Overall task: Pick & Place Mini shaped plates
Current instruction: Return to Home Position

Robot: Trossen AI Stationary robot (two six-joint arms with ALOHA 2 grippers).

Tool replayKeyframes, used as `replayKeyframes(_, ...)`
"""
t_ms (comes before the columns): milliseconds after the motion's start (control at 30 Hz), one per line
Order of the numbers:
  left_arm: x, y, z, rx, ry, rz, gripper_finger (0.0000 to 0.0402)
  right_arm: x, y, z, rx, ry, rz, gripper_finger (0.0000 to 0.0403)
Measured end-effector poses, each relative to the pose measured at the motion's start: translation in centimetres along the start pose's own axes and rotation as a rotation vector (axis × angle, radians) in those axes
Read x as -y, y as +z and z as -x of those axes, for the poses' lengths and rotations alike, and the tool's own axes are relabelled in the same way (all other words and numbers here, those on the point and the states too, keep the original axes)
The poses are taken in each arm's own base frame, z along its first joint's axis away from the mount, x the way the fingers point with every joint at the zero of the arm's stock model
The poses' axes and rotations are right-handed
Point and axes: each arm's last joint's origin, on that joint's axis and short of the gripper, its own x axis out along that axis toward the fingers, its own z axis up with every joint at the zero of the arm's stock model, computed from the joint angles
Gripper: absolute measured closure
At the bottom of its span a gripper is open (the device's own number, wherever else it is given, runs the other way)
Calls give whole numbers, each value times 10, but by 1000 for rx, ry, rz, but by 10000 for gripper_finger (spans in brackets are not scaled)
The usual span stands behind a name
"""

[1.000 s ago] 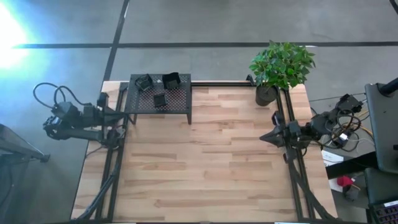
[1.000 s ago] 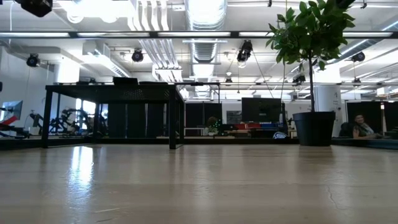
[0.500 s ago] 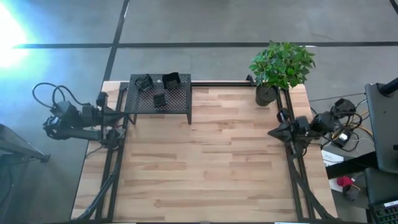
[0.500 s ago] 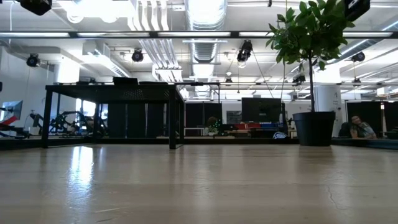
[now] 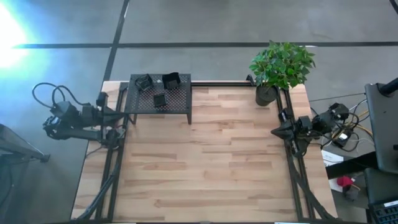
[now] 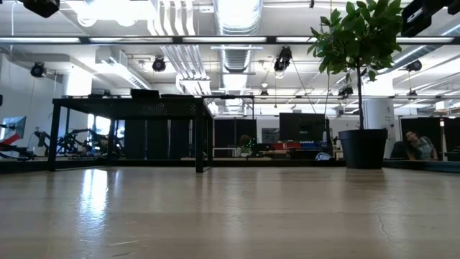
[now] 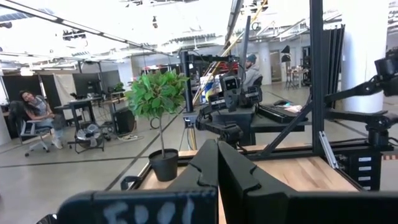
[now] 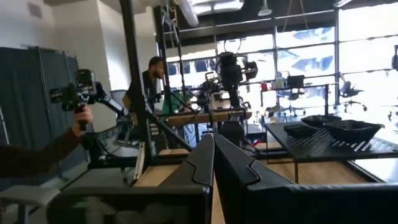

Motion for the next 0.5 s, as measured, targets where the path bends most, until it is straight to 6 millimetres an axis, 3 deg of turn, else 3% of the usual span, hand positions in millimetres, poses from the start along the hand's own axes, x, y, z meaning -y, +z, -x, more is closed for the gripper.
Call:
replayKeyframes(167,1,-4,-3,-10,-1,4,402,-1,-8,-2,-2,8,3,394)
replayKeyframes(500,13,-42,-27,-44,-8,-16,401,-3,-41,-9,-13,17,68,394)
